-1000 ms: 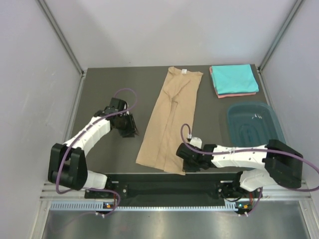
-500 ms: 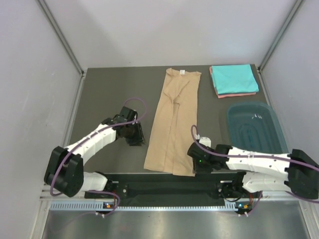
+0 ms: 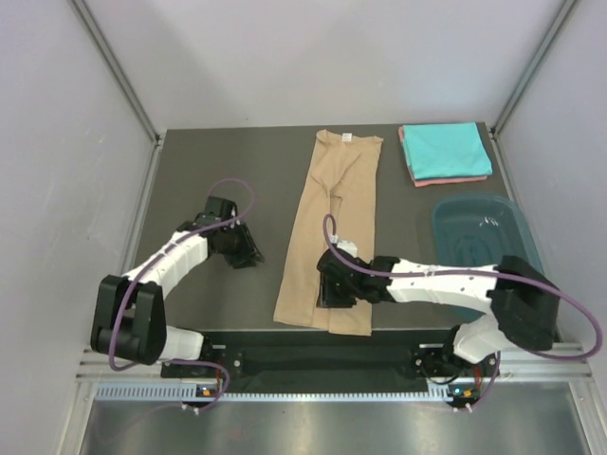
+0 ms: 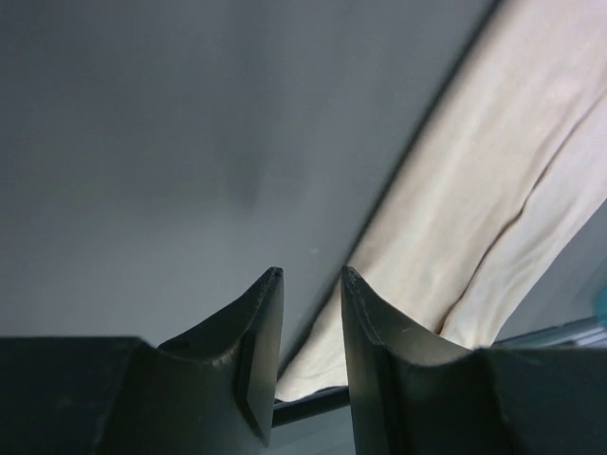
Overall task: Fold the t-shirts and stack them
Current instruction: Fold the tshirt
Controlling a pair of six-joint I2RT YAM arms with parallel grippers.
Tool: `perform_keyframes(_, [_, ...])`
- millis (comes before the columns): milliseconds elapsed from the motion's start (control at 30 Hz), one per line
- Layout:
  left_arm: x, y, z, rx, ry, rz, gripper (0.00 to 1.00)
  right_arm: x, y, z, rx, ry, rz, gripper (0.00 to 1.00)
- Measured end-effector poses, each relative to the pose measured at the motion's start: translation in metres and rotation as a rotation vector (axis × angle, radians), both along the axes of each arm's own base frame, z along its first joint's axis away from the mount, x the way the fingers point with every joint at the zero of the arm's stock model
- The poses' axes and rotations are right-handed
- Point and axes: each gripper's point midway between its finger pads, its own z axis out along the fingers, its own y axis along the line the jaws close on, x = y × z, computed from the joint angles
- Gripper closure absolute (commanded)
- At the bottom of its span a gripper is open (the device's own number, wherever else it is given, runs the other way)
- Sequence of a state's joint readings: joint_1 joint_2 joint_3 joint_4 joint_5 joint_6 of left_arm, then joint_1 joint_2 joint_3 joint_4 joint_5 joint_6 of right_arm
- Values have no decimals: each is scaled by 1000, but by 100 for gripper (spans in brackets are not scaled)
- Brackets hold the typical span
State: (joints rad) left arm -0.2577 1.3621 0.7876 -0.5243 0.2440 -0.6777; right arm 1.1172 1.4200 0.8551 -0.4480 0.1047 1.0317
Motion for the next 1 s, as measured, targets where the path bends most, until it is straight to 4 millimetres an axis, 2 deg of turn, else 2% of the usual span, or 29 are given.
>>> perform_keyframes(100, [12,25,1,-12,-2,78,64,-3,16,-15,15,39,4,69])
perform_keyframes(200, [21,42,3,-7,-15,123,64,-11,22,-29,2,77,6,69])
perform_keyframes(367, [23,40,6,-24,-28,101,64,-23,32,-37,-13,112,10,70])
perform_keyframes(567, [22,37,6,-36,-26,87,64,-21,39,-31,8,121,-20,72])
perform_keyframes(833, [22,36,6,-39,-27,79,64,-23,38,-45,-57,164,-54,75])
perform_keyframes(933, [22,36,6,-38,-27,78,64,-26,37,-49,-79,176,-57,82])
perform_keyframes(1000, [22,36,6,-38,-27,78,64,-27,38,-49,-80,177,-62,93])
